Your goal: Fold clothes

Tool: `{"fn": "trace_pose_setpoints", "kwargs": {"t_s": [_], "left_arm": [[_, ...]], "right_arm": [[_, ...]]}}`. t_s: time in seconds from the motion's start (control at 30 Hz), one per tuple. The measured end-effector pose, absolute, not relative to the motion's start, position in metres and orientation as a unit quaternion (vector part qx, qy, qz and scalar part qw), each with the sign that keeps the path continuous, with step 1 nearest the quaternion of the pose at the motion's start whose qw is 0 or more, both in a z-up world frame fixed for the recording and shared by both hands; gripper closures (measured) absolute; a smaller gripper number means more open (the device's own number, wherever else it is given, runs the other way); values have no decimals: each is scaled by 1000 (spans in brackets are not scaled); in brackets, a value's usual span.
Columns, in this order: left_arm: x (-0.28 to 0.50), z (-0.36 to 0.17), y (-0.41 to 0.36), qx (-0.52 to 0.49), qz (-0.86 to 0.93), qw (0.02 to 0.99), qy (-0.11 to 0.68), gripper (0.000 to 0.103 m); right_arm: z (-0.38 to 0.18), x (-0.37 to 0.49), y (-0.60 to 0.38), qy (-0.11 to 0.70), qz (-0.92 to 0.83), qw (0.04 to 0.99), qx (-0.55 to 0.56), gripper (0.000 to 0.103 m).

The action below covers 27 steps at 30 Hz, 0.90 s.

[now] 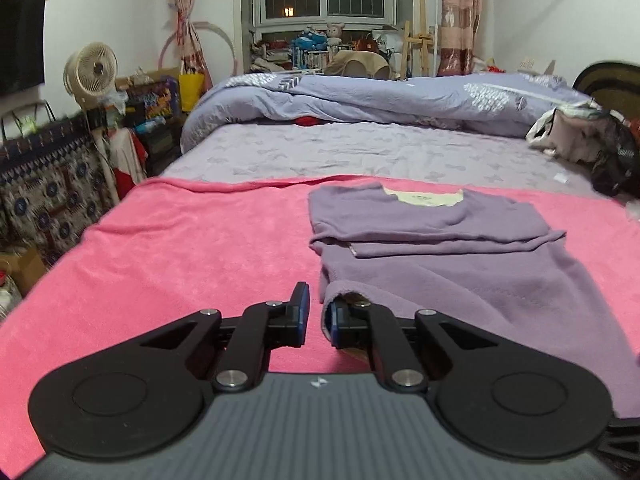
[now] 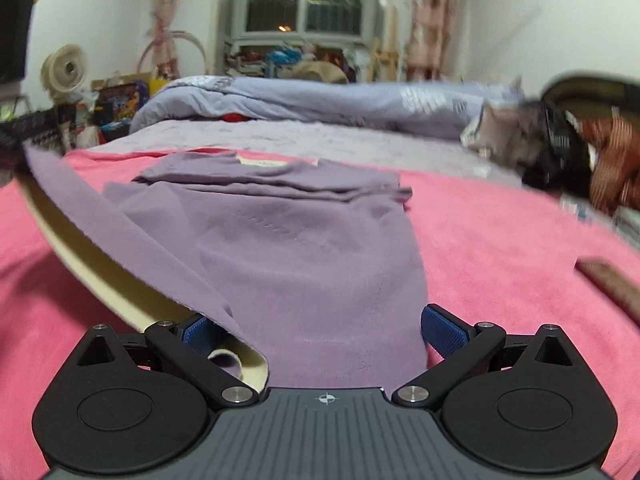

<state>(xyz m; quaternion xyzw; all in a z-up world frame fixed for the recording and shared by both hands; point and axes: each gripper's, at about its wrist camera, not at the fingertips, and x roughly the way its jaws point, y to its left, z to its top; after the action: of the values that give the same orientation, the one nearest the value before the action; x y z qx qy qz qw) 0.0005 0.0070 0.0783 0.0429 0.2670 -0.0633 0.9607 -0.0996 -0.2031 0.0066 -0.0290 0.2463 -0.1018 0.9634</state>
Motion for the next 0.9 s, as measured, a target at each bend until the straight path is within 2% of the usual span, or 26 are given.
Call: {"fn": "trace_pose_setpoints", "kwargs": {"t_s": [0.1,0.27,0.43,0.63,0.73,0.9], "left_arm": [[-6,84,12,36,-52,966,250,93],[-18,109,25,19,-34,978,205,97],[-24,116,23,25,-39,980,194,97],[-28,112,34,10,-30,979,202,97],[-33,104,47,2,-19,977,213,93],[-31,72,69,-13,-13,963,267,90]], "right_arm": [[10,-101,-194,232,-113,962,-91,0],[30,-120,-185,170,-95,975,-106,0],[9,-120,-174,245,-59,963,-95,0],[5,-130,-177,238,-103,955,-147,0],[5,-134,-196,238,-148,943,-178,0],[1,-141,-245,270,-189,924,-196,0]]}}
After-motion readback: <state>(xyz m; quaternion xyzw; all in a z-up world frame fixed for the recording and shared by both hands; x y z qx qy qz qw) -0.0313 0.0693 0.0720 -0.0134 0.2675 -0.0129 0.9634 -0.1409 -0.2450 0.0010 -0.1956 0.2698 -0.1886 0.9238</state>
